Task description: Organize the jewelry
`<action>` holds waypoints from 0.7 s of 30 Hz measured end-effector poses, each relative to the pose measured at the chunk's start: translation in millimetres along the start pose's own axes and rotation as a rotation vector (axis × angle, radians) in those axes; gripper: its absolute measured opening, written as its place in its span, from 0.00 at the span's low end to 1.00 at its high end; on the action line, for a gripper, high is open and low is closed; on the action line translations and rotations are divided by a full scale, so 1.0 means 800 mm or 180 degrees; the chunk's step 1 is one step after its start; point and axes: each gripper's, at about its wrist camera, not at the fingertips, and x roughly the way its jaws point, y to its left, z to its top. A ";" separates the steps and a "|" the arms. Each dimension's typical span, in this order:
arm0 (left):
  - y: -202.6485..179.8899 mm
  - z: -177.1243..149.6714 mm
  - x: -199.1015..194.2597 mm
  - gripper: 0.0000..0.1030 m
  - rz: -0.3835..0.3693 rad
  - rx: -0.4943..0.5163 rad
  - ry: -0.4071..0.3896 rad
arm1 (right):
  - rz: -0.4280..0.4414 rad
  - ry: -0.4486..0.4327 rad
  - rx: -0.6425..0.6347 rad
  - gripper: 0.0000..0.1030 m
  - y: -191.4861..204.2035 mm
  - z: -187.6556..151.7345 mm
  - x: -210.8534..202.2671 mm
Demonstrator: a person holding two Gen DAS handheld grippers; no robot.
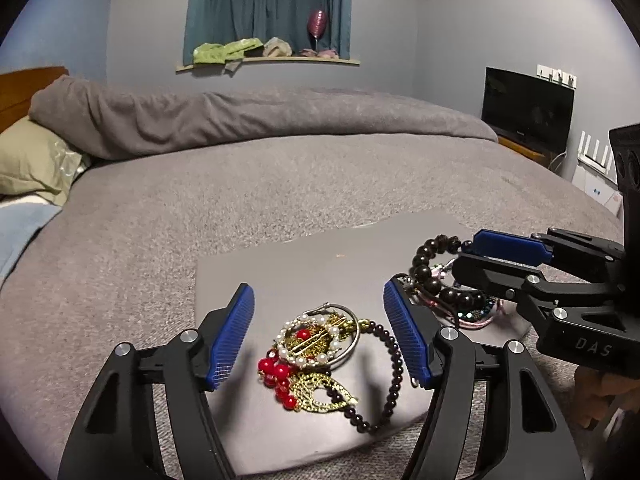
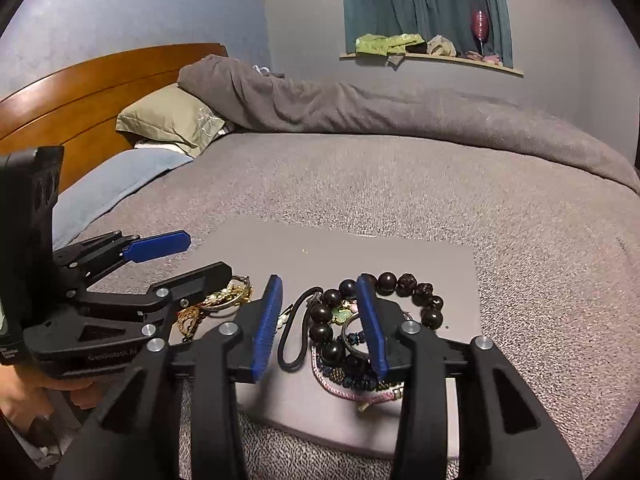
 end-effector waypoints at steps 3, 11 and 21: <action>0.000 0.001 -0.011 0.78 -0.0001 -0.0048 -0.0057 | -0.0002 -0.0020 0.0013 0.44 -0.007 -0.004 -0.011; -0.002 -0.011 -0.045 0.91 0.0032 -0.0060 -0.0134 | -0.0008 -0.0069 0.0130 0.56 -0.019 -0.014 -0.033; -0.012 -0.035 -0.084 0.94 0.0019 -0.0056 -0.0255 | 0.0016 -0.0163 0.0093 0.77 -0.010 -0.038 -0.065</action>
